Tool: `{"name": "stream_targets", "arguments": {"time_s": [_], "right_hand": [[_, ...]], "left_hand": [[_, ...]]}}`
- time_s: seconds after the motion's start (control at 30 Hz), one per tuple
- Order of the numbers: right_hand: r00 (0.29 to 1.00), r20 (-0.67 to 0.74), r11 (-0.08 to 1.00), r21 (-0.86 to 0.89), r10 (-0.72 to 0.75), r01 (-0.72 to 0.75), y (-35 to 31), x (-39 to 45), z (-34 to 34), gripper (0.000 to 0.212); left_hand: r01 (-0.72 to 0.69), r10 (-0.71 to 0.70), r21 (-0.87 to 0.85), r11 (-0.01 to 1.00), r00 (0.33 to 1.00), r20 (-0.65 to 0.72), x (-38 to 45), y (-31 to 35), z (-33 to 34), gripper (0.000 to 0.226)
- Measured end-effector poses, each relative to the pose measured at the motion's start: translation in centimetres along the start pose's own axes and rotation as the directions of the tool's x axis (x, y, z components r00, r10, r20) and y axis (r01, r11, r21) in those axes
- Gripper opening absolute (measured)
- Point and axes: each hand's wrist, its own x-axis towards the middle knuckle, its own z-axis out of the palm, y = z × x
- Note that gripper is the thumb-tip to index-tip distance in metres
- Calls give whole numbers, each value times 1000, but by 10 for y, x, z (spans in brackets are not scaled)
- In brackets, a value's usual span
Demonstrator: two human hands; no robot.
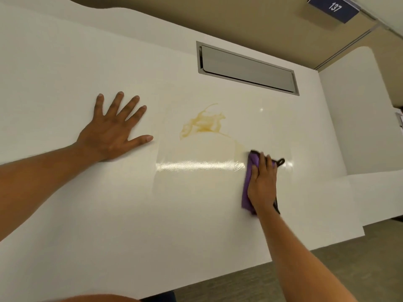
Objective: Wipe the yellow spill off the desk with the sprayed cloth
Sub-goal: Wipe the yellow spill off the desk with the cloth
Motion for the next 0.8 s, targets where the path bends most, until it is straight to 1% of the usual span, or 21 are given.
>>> {"name": "stream_targets", "arguments": {"time_s": [0.1, 0.13, 0.2, 0.27, 0.33, 0.4, 0.47, 0.53, 0.63, 0.7, 0.8], "right_hand": [[1000, -18, 1000, -2, -25, 25, -38, 52, 12, 52], [999, -20, 999, -2, -46, 46, -55, 58, 19, 52], [991, -19, 991, -18, -132, 132, -89, 53, 32, 52], [972, -10, 972, -45, -233, 232, -113, 27, 44, 52], [955, -13, 954, -48, -297, 296, -124, -14, 58, 52], [935, -8, 934, -32, -356, 355, -118, -64, 66, 52], [914, 23, 914, -25, -404, 405, -90, -104, 64, 52], [930, 58, 931, -18, -363, 364, -52, -115, 50, 52], [964, 95, 968, 0, -249, 250, -12, -74, 22, 53], [975, 92, 980, 11, -200, 200, -8, -23, 11, 54], [990, 62, 991, 48, -130, 127, -42, 50, 13, 52]], "left_hand": [[5, -5, -8, 1000, 1000, 15, 1, -1, 3, 96], [6, -6, -12, 1000, 1000, 15, 2, -1, 4, 96], [3, -2, -18, 1000, 1000, 16, 3, -3, 6, 96], [0, 1, -22, 1000, 1000, 21, 3, -4, 8, 96], [-5, 5, -20, 1000, 1000, 13, 3, -5, 9, 95], [-6, 6, -5, 1000, 1000, -7, 2, -5, 10, 94], [0, 0, 4, 1000, 1000, 1, 1, -5, 10, 95], [6, -6, -14, 1000, 1000, 20, 3, -4, 8, 96], [17, -16, -34, 999, 999, 43, 3, -2, 5, 97], [17, -17, 2, 1000, 999, 28, 2, -1, 3, 100], [19, -19, 5, 1000, 999, 29, 1, -1, 2, 105]]}}
